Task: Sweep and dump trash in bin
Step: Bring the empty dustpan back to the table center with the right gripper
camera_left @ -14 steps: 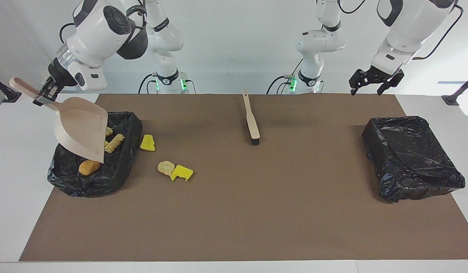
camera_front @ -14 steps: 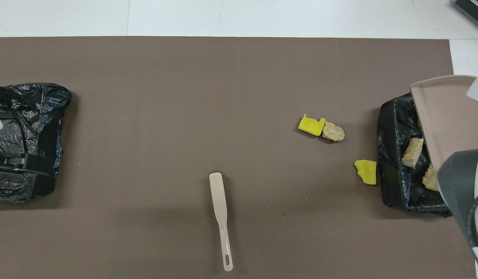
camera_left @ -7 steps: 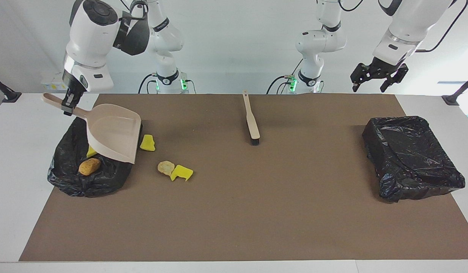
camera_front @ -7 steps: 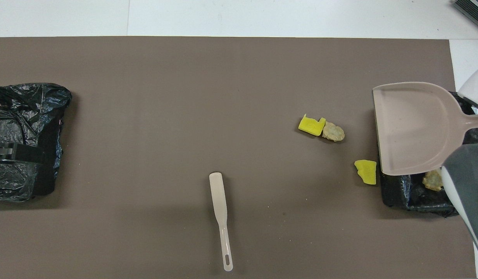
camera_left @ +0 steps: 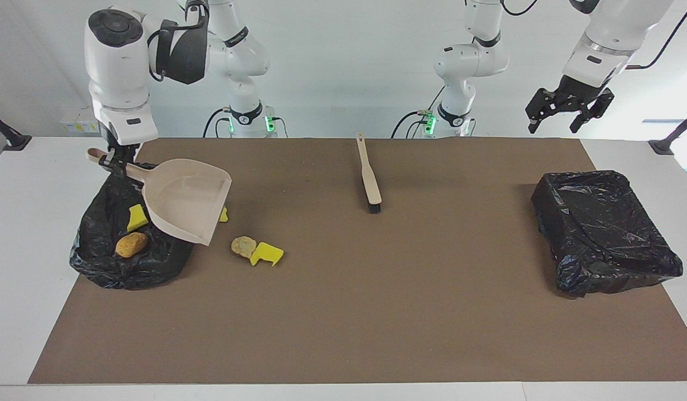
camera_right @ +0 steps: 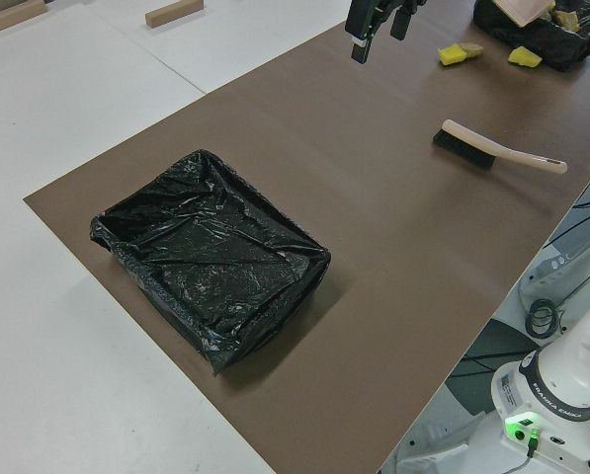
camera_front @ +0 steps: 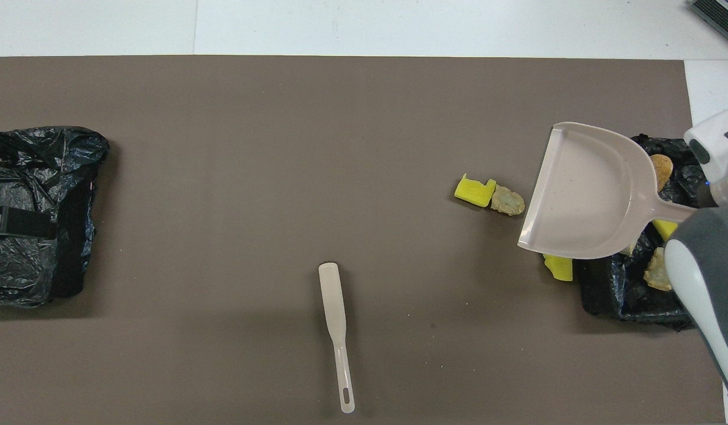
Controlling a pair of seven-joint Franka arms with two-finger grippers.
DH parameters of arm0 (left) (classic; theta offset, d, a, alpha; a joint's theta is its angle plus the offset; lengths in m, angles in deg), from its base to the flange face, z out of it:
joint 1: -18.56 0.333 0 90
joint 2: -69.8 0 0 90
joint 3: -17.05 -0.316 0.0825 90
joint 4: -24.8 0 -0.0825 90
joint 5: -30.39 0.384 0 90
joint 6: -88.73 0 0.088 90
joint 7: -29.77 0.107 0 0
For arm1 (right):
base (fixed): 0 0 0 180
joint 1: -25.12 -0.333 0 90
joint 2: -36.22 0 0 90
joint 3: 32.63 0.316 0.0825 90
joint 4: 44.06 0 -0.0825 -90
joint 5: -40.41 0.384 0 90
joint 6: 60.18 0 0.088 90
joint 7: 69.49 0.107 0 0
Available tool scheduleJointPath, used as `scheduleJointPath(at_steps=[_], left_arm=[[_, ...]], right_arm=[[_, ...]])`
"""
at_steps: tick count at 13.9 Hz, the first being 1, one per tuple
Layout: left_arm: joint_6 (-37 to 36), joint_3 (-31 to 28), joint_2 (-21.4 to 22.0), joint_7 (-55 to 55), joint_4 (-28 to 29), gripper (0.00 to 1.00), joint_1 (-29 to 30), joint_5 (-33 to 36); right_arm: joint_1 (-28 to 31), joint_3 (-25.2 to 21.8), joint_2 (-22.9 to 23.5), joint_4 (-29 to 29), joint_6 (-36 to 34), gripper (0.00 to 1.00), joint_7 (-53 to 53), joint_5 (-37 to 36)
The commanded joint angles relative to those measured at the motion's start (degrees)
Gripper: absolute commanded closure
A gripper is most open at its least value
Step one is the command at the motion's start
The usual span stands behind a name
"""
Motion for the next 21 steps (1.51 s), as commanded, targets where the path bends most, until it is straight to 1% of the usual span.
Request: scheduleJointPath(at_steps=[1, 3, 5, 8, 9, 10, 12, 14, 15, 17, 19, 21], left_arm=[[-0.37, 0.28, 0.24, -0.60, 0.94, 0.00, -1.48, -0.26], [-0.28, 0.28, 0.15, -0.86, 1.29, 0.00, -2.45, -1.05], [-0.19, 0.02, -0.46, -2.78, 0.07, 0.00, -1.67, -0.97], [0.76, 0.02, -0.55, -6.30, 0.06, 0.00, -1.31, -0.61], [2.34, 0.02, -0.55, -7.70, 0.24, 0.00, -1.31, -0.53], [3.05, 0.02, -0.46, -8.32, 0.59, 0.00, -1.39, -0.53], [3.14, 0.02, -0.37, -7.89, 0.77, 0.00, -1.39, -0.53], [3.06, -0.07, -0.37, -7.54, 0.85, 0.00, -1.48, -0.53], [3.06, 0.02, -0.37, -7.45, 0.85, 0.00, -1.48, -0.53], [3.23, 0.02, -0.37, -7.28, 0.85, 0.00, -1.48, -0.53], [3.67, 0.02, -0.37, -7.19, 0.85, 0.00, -1.48, -0.53], [3.67, 0.02, -0.37, -7.28, 0.85, 0.00, -1.57, -0.52]], right_arm=[[-1.06, 0.24, -1.00, -0.46, -2.92, 1.00, 11.93, 5.37], [-2.72, 0.33, -1.09, -0.55, -3.89, 1.00, 20.36, 6.53], [-5.62, 0.33, -0.74, -0.55, -5.21, 1.00, 32.83, 10.38], [-11.77, 0.33, 0.84, -0.55, -5.65, 1.00, 49.27, 12.77], [-13.88, 0.33, 2.32, -0.37, -5.48, 1.00, 55.68, 13.56], [-15.99, 0.33, 3.56, -0.28, -4.87, 1.00, 61.14, 14.52], [-18.98, 0.33, 5.40, 0.42, -3.29, 1.00, 67.94, 18.99], [-23.46, 0.33, 6.90, 0.77, 0.22, 1.00, 75.65, 20.07], [-25.22, 0.33, 8.13, 2.25, 1.63, 1.00, 78.48, 20.42], [-29.08, 0.24, 13.12, 6.38, 2.25, 1.00, 84.54, 22.09], [-31.56, 0.24, 19.44, 13.39, 3.48, 1.00, 88.52, 21.83], [-32.00, 0.07, 26.12, 21.39, 3.66, 1.00, 88.62, 21.30]])
